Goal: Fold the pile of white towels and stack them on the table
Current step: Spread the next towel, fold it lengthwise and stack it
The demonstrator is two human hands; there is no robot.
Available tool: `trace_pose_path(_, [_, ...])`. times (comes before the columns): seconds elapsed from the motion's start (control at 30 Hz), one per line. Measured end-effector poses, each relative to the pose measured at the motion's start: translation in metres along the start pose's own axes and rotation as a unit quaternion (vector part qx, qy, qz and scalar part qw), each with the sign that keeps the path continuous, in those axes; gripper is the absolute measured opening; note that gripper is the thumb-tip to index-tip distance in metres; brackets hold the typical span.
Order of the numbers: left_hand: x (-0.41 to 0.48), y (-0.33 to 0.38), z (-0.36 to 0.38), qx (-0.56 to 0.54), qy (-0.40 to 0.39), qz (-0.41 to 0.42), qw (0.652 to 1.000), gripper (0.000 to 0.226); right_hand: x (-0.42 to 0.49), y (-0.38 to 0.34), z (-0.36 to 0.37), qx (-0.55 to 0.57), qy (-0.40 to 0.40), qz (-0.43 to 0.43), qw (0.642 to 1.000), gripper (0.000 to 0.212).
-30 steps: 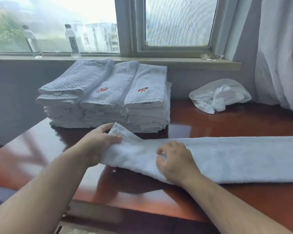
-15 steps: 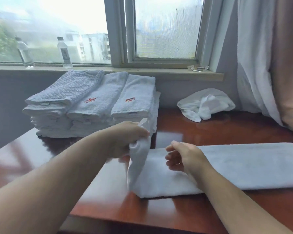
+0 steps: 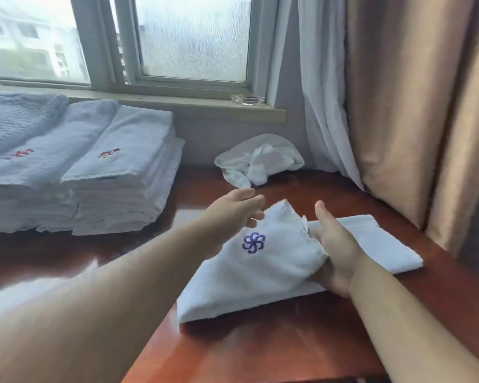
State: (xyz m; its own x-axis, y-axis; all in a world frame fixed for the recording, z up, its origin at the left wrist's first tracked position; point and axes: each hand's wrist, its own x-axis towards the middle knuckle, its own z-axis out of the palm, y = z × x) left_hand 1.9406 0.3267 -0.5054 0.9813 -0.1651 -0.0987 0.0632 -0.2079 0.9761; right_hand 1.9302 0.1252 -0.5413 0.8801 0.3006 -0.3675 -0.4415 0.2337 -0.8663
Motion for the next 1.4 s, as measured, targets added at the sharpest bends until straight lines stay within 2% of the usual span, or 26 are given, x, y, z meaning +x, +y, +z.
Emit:
trace_pose_path(0.1, [-0.005,-0.032,-0.017,0.202,0.069,0.077,0.974,0.034,0.002,0.004,-0.003,-0.118,0.058,0.011,0.991,0.069])
trace_pose_path(0.17, [-0.013,-0.053,-0.033,0.344,0.071,0.134,0.926,0.034,0.006,0.004,-0.001,-0.199,0.125,-0.009,0.972,0.047])
trace_pose_path(0.23, [-0.020,-0.065,-0.040,0.423,0.060,0.155,0.891,0.037,0.007,0.001,0.002,-0.305,0.179,-0.028,0.935,0.031])
trace_pose_path(0.3, [-0.026,-0.069,-0.039,0.451,0.050,0.157,0.877,0.041,0.008,-0.003,0.001,-0.390,0.201,-0.043,0.898,0.020])
trace_pose_path(0.33, [-0.028,-0.069,-0.035,0.455,0.046,0.166,0.874,0.042,0.008,-0.005,-0.003,-0.405,0.203,-0.047,0.890,0.019])
trace_pose_path(0.47, [-0.028,-0.055,-0.016,0.439,0.037,0.213,0.872,0.050,-0.002,-0.023,-0.034,-0.365,0.191,-0.083,0.908,0.027])
trace_pose_path(0.6, [-0.011,-0.038,0.007,0.444,0.004,0.234,0.865,0.049,-0.021,-0.063,-0.081,-0.314,0.205,-0.136,0.917,0.016])
trace_pose_path(0.73, [0.009,-0.039,0.033,0.488,-0.044,0.224,0.842,0.051,-0.032,-0.095,-0.127,-0.323,0.266,-0.112,0.901,0.015])
trace_pose_path(0.9, [0.024,-0.056,0.053,0.528,-0.104,0.187,0.822,0.058,-0.016,-0.088,-0.157,-0.488,0.339,-0.028,0.804,0.020])
trace_pose_path(0.97, [0.027,-0.061,0.053,0.540,-0.120,0.181,0.813,0.062,-0.009,-0.082,-0.160,-0.529,0.354,-0.009,0.772,0.025])
trace_pose_path(1.07, [0.027,-0.068,0.047,0.560,-0.148,0.170,0.797,0.065,-0.002,-0.076,-0.165,-0.577,0.380,0.040,0.722,0.022])
trace_pose_path(1.13, [0.027,-0.072,0.044,0.573,-0.154,0.170,0.787,0.068,-0.001,-0.070,-0.166,-0.615,0.400,0.067,0.676,0.020])
trace_pose_path(1.2, [0.027,-0.074,0.043,0.575,-0.155,0.168,0.785,0.068,0.001,-0.061,-0.165,-0.660,0.438,0.040,0.609,0.021])
trace_pose_path(1.23, [0.027,-0.075,0.044,0.573,-0.155,0.165,0.788,0.068,0.003,-0.056,-0.162,-0.672,0.463,-0.006,0.578,0.023])
trace_pose_path(1.27, [0.027,-0.076,0.044,0.572,-0.156,0.162,0.789,0.068,0.006,-0.051,-0.156,-0.670,0.478,-0.066,0.564,0.026])
trace_pose_path(1.3, [0.027,-0.077,0.045,0.574,-0.156,0.160,0.788,0.067,0.011,-0.045,-0.148,-0.659,0.470,-0.125,0.574,0.028])
trace_pose_path(1.33, [0.027,-0.078,0.045,0.576,-0.156,0.159,0.787,0.067,0.016,-0.040,-0.138,-0.651,0.433,-0.162,0.602,0.031])
trace_pose_path(1.4, [0.027,-0.080,0.046,0.578,-0.159,0.158,0.785,0.068,0.026,-0.023,-0.121,-0.659,0.315,-0.154,0.666,0.041])
